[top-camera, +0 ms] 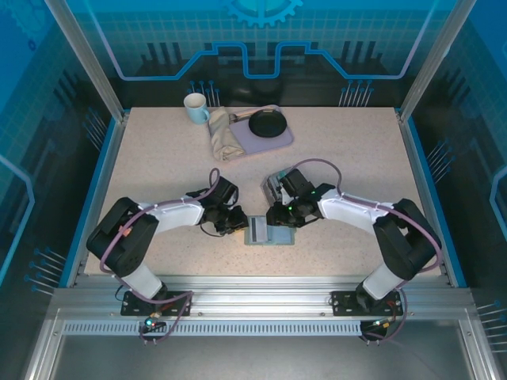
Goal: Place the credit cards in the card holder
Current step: Insert the credit card into the card slot.
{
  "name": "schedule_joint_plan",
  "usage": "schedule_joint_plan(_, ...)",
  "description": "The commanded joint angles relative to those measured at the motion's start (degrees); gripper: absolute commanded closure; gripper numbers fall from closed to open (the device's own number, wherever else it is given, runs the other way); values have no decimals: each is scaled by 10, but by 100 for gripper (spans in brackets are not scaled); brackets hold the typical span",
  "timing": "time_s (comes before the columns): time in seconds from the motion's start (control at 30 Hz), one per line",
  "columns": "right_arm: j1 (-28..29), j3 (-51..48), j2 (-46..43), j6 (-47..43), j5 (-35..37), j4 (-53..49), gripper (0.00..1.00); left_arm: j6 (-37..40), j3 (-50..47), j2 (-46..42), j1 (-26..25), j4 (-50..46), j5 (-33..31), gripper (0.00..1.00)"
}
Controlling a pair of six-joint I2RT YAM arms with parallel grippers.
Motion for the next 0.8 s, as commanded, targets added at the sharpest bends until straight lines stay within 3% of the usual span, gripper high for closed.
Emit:
schedule_joint_plan(0.0,0,24,-11,-16,15,-38,70,0,0,-29,-3,-29,-28,81)
schedule_joint_plan(0.13,22,50,13,-15,-32,-9,81,3,6,-40,-3,-35,-29,80)
schedule_joint_plan(0.3,46,87,86,-1,-34,4,91,3,9,-38,-2,-17,-7,80)
schedule_joint_plan(0.53,38,84,152,31,10,13,91,6,13,-15,-5,11,30,81)
schedule_joint_plan(0.77,18,63,114,62,-5,21,84,4,3,-22,-4,4,10,82)
